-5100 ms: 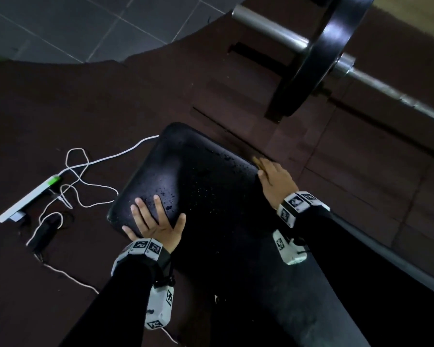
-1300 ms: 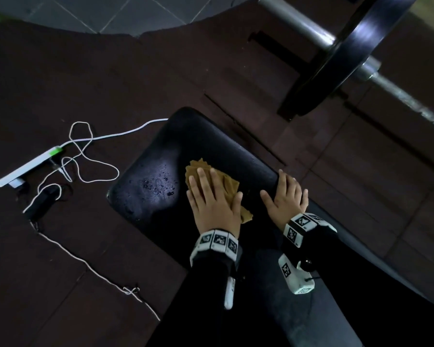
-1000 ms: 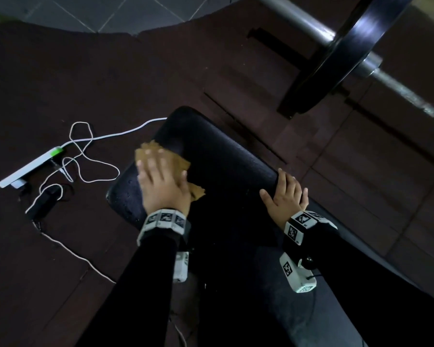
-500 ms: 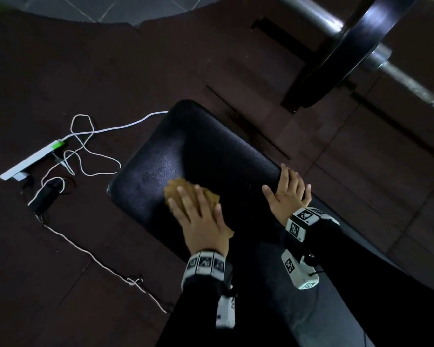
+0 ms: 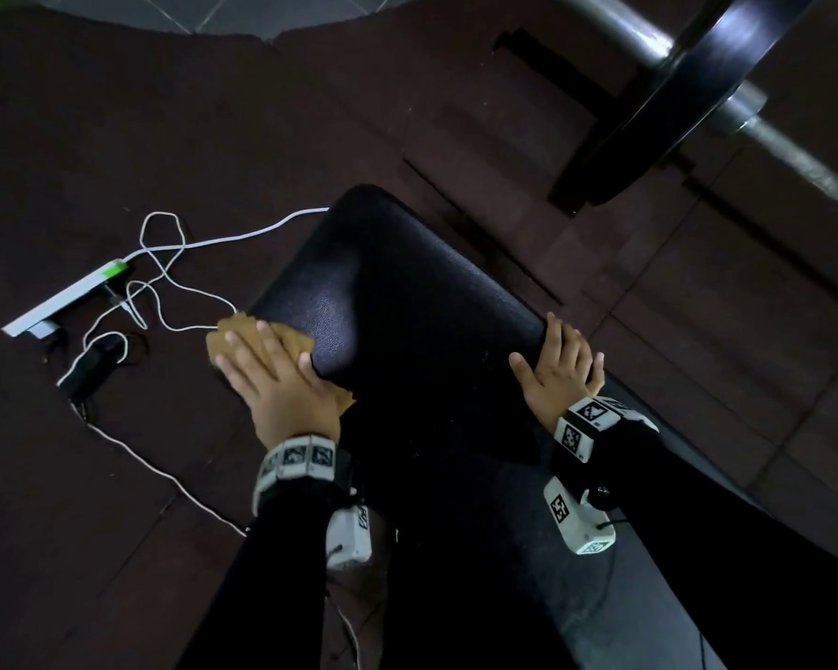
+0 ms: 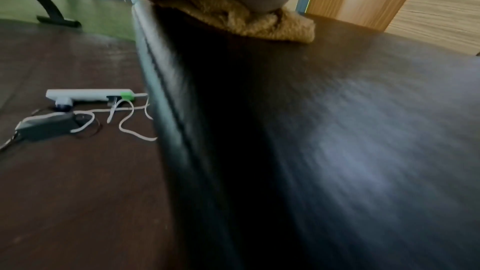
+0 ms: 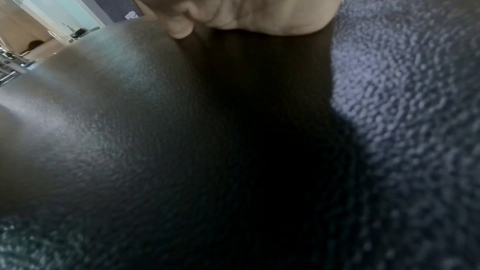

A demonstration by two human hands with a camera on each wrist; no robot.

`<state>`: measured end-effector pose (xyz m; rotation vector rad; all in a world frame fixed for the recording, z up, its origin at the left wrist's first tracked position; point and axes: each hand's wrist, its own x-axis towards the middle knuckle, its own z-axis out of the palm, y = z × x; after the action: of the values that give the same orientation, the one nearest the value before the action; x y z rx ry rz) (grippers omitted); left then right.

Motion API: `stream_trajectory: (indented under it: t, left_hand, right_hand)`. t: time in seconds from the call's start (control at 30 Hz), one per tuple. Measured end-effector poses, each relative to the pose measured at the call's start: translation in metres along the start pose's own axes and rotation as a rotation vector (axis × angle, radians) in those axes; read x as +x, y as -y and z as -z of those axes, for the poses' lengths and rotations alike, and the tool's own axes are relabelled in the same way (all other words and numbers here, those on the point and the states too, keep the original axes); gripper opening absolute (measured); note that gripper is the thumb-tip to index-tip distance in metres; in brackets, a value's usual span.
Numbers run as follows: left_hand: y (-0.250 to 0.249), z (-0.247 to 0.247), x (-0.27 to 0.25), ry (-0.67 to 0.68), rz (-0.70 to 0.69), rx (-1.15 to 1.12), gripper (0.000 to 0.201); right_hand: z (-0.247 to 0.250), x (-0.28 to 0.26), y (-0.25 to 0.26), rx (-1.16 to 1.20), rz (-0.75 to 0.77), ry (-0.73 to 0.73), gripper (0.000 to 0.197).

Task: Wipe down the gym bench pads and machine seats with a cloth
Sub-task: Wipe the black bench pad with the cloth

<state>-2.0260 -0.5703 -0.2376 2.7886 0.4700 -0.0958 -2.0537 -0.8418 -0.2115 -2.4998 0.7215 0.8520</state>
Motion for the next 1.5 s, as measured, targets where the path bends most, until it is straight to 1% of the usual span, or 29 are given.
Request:
stream_trajectory:
  t: [0.03,0.1,0.17,0.23,0.27,0.33,0.43,0.5,0.63,0.73,0.83,0.93,1.07,1.17,1.27,1.37,1.5]
  left_hand:
    - [-0.002,-0.001,-0.015,0.009,0.024,-0.007,0.053]
    - [-0.016,-0.004,-0.046,0.063,0.045,-0.008,0.053]
    - [-0.035,-0.011,-0.069,0.127,0.006,-0.008,0.054]
    - [-0.051,-0.016,-0.076,0.191,-0.052,-0.004,0.058]
    - [-0.055,-0.017,-0.073,0.209,-0.084,0.006,0.059]
    - [-0.055,-0.016,-0.058,0.215,-0.161,0.021,0.059]
    - [-0.041,-0.009,-0.027,0.18,-0.286,0.049,0.055]
    - [-0.03,-0.004,-0.004,0.144,-0.296,0.063,0.053]
    - [-0.005,0.008,0.033,0.09,-0.125,0.004,0.053]
    - [0.011,0.016,0.043,0.085,-0.009,-0.057,0.053]
    - [0.02,0.017,0.039,0.043,0.049,-0.118,0.053]
    - [0.024,0.015,0.032,-0.023,0.079,-0.184,0.054]
    - [0.025,0.014,0.022,-0.077,0.135,-0.268,0.057]
    - [0.025,0.01,0.007,-0.124,0.178,-0.381,0.06]
    - [0.02,0.004,-0.017,-0.146,0.309,-0.552,0.065]
    - [0.011,-0.003,-0.052,-0.153,0.406,-0.649,0.068]
    - [-0.005,-0.019,-0.113,-0.158,0.427,-0.713,0.069]
  right_hand:
    - [0.0,0.0,0.001,0.002,-0.001,-0.001,0.072]
    - [-0.002,-0.003,0.004,0.013,-0.025,-0.079,0.072]
    - [-0.003,-0.004,0.006,0.014,-0.035,-0.125,0.071]
    - [-0.002,-0.005,0.006,0.01,-0.026,-0.09,0.071]
    - [-0.001,-0.004,0.006,0.008,-0.025,-0.078,0.071]
    - [-0.003,-0.003,0.005,0.002,-0.034,-0.117,0.07]
    - [-0.008,-0.001,0.004,0.031,-0.02,-0.155,0.07]
    - [-0.009,0.0,0.002,0.062,-0.012,-0.162,0.07]
    - [-0.01,0.002,0.001,0.078,-0.017,-0.187,0.068]
    - [-0.011,0.002,0.002,0.077,-0.027,-0.202,0.068]
    - [-0.01,0.001,0.005,0.057,-0.028,-0.211,0.067]
    - [-0.01,-0.001,0.007,0.033,-0.024,-0.223,0.068]
    - [-0.012,0.0,0.006,0.012,-0.022,-0.256,0.068]
    - [-0.017,0.002,0.005,-0.019,-0.006,-0.298,0.067]
    - [-0.021,0.007,-0.001,0.008,0.017,-0.316,0.067]
    - [-0.025,0.012,-0.006,0.018,0.034,-0.309,0.067]
    - [-0.027,0.016,-0.01,0.004,0.049,-0.325,0.068]
